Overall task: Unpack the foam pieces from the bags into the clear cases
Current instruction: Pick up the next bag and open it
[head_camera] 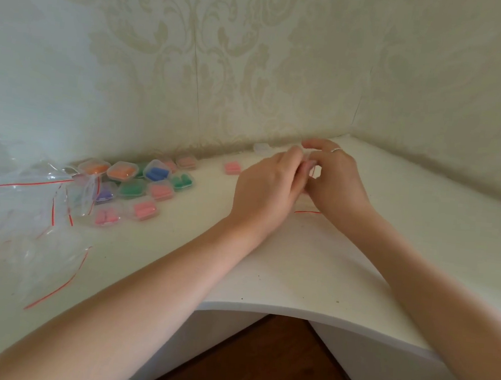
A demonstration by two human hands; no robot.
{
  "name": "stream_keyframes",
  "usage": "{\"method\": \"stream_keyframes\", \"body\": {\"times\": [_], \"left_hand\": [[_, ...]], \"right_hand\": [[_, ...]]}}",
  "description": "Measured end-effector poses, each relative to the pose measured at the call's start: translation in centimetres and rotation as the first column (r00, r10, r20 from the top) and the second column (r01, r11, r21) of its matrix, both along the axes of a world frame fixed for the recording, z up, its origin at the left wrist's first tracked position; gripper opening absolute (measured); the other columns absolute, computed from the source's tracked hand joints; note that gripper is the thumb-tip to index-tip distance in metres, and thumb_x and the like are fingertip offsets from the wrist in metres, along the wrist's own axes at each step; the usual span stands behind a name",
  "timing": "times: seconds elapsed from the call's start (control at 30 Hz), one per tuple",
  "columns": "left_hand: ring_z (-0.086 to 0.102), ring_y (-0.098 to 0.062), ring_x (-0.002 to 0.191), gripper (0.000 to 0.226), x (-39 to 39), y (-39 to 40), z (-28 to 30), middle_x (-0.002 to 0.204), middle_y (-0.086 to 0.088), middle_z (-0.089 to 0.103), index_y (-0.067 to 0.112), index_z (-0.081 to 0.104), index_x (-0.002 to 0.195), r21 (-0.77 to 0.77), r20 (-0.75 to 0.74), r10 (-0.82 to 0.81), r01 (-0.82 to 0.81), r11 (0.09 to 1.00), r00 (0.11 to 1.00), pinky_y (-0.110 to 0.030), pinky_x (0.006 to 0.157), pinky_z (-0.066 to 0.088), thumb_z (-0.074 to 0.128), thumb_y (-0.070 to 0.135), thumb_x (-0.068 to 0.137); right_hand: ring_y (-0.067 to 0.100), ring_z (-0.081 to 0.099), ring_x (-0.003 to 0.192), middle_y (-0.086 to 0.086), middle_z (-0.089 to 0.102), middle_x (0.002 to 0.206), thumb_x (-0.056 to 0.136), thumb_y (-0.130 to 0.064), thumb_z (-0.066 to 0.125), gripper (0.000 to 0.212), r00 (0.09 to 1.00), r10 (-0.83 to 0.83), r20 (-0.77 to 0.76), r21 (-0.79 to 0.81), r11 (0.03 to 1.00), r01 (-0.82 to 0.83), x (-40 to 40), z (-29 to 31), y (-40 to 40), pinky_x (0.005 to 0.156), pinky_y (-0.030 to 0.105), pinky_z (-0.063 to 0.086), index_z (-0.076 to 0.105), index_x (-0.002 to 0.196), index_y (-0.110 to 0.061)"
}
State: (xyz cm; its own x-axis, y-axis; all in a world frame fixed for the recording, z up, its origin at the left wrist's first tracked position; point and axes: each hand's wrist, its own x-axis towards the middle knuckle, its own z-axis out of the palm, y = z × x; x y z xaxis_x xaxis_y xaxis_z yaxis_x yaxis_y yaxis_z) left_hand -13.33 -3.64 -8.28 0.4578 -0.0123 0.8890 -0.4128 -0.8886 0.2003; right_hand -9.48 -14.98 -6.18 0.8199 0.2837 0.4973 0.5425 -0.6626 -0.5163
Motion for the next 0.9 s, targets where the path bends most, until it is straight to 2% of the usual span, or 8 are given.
{"method": "stream_keyframes", "body": {"times": [0.13, 0.23, 0.3, 0.37, 0.43, 0.6, 0.73, 0.9], "left_hand": [[0.057, -0.023, 0.05, 0.025, -0.1, -0.2, 0.0, 0.06, -0.001, 0.059, 0.009, 0.057, 0.075, 0.054, 0.043, -0.017, 0.014, 0.998, 0.999, -0.02, 0.046, 0.024, 0.047, 0.027, 0.089], [0.057, -0.021, 0.05, 0.026, -0.2, -0.3, 0.1, 0.059, 0.0, 0.059, 0.009, 0.058, 0.074, 0.091, 0.086, 0.013, -0.021, 0.996, 0.996, -0.021, 0.045, 0.024, 0.047, 0.028, 0.089], [0.058, -0.023, 0.052, 0.028, -0.3, -0.4, 0.2, 0.062, -0.002, 0.06, 0.007, 0.059, 0.08, 0.067, 0.057, -0.025, 0.022, 0.998, 0.998, -0.023, 0.045, 0.031, 0.046, 0.029, 0.092], [0.055, -0.018, 0.054, 0.021, -0.6, -0.5, 0.4, 0.062, 0.004, 0.056, 0.01, 0.055, 0.087, -0.097, -0.047, -0.11, 0.105, 0.99, 0.993, -0.028, 0.048, 0.03, 0.046, 0.026, 0.096], [0.049, -0.009, 0.052, 0.011, -0.5, 0.0, 0.8, 0.059, 0.011, 0.048, 0.015, 0.044, 0.09, -0.374, -0.093, -0.189, 0.141, 0.917, 0.978, -0.029, 0.051, 0.031, 0.044, 0.022, 0.098], [0.06, -0.016, 0.065, 0.015, 1.4, 1.2, 1.3, 0.083, 0.004, 0.052, 0.009, 0.047, 0.102, -0.815, -0.221, -0.356, 0.029, 0.579, 0.908, -0.03, 0.055, 0.052, 0.048, 0.024, 0.097], [0.064, -0.01, 0.062, 0.016, 2.2, 1.3, 0.8, 0.079, -0.008, 0.065, -0.002, 0.06, 0.096, -0.878, -0.184, -0.504, 0.09, 0.471, 0.844, -0.029, 0.07, 0.055, 0.057, 0.014, 0.093], [0.064, -0.01, 0.053, 0.016, 1.7, 1.7, 1.1, 0.065, -0.004, 0.067, 0.007, 0.057, 0.074, -0.93, -0.097, -0.548, 0.121, 0.348, 0.831, -0.021, 0.057, 0.054, 0.068, 0.01, 0.085]], "right_hand": [[0.019, 0.055, 0.109, 0.007, 0.055, 0.13, 0.081, 0.009, 0.046, 0.025, 0.999, 0.05, 0.012, 0.053, 0.997, -0.05, 0.2, -0.2, 0.3, 0.086, 0.026, 0.041, 0.069, 0.085, 0.002], [0.031, 0.057, 0.108, 0.018, 0.059, 0.122, 0.09, 0.006, 0.041, 0.027, 0.993, 0.076, -0.087, 0.04, 0.997, -0.073, 0.3, -0.5, -0.1, 0.083, 0.028, 0.042, 0.06, 0.109, 0.009], [0.028, 0.056, 0.108, 0.017, 0.06, 0.115, 0.095, -0.002, 0.039, 0.038, 0.98, 0.15, -0.13, 0.014, 0.989, -0.15, 0.2, -0.7, 0.0, 0.085, 0.026, 0.041, 0.049, 0.132, 0.0], [0.008, 0.058, 0.095, 0.006, 0.056, 0.108, 0.096, -0.005, 0.035, 0.053, 0.96, 0.24, -0.144, 0.123, 0.967, -0.224, 0.6, -1.0, 0.0, 0.088, 0.023, 0.042, 0.033, 0.145, -0.023], [-0.003, 0.055, 0.076, 0.0, 0.05, 0.108, 0.094, 0.002, 0.031, 0.062, 0.942, 0.263, -0.207, 0.315, 0.93, -0.19, 0.9, -0.7, -0.1, 0.075, 0.016, 0.045, 0.03, 0.146, -0.032], [0.025, 0.053, 0.09, -0.001, 0.047, 0.133, 0.097, 0.001, 0.03, 0.055, 0.924, 0.305, -0.229, 0.437, 0.881, -0.183, 0.4, 0.4, -0.8, 0.058, 0.005, 0.045, 0.043, 0.139, -0.032], [0.017, 0.05, 0.083, 0.001, 0.054, 0.113, 0.099, -0.008, 0.036, 0.043, 0.892, 0.375, -0.25, 0.444, 0.864, -0.239, 0.6, -0.1, -0.8, 0.061, 0.008, 0.044, 0.052, 0.134, -0.027], [-0.004, 0.052, 0.075, -0.028, 0.061, 0.086, 0.099, -0.028, 0.048, 0.029, 0.895, 0.392, -0.213, 0.292, 0.9, -0.324, 0.5, -0.5, -0.9, 0.079, 0.027, 0.05, 0.06, 0.125, -0.032]]}}
